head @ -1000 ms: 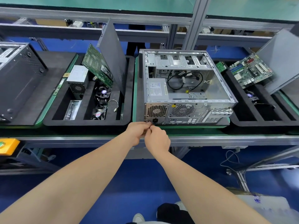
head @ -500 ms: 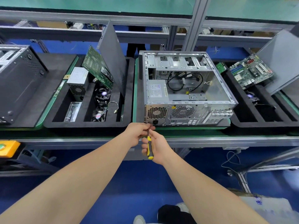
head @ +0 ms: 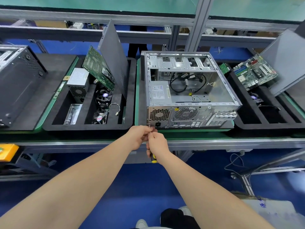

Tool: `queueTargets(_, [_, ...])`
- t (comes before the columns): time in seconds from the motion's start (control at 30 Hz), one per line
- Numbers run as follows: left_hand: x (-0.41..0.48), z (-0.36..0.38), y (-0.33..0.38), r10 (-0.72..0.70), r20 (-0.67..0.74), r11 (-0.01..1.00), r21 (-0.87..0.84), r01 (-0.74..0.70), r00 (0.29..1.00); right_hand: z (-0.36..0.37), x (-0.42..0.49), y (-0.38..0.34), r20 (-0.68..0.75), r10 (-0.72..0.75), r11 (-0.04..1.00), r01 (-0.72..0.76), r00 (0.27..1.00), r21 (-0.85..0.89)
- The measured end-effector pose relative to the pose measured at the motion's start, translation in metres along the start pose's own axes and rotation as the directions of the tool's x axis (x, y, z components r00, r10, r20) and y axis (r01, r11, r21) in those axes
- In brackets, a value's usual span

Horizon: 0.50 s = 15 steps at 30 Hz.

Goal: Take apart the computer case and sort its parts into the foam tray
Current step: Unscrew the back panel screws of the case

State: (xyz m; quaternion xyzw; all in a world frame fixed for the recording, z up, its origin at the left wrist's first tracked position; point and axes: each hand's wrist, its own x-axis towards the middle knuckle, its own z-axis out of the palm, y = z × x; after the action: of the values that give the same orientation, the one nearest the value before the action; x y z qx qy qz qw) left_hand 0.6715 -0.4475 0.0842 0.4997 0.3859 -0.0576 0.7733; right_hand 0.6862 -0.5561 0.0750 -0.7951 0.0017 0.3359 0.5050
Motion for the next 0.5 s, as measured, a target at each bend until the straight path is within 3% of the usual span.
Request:
queueTargets(0.13, [-0.0020,-0.0021,0.0002,0.000,-0.009,1.000,-0.006,0.000,1.000,-0.0026,-0.0020,0.0036,-0.078,-0.227,0.901,0.179,0.971,-0.394])
queueTargets(0.27, [-0.0013,-0.0039,-0.0017,-0.011,-0.028,0.999,-0.036,0.010,1.000,0.0005,0.0027,0.0048,-0.105,-0.359,0.682,0.184,0.927,-0.707])
queueTargets(0.4, [-0.0010,-0.0038,-0.0049,0.009,-0.070,0.999,-0.041,-0.012,0.998,0.0028,0.0043,0.0045,-0.090,-0.365,0.627,0.173,0.927,-0.760])
queueTargets(0.5, [-0.0004,-0.0031,-0.0057,0.048,-0.092,0.998,-0.040,-0.052,0.995,-0.0013,0.0040,0.0057,-0.107,-0.351,0.729,0.200,0.930,-0.654])
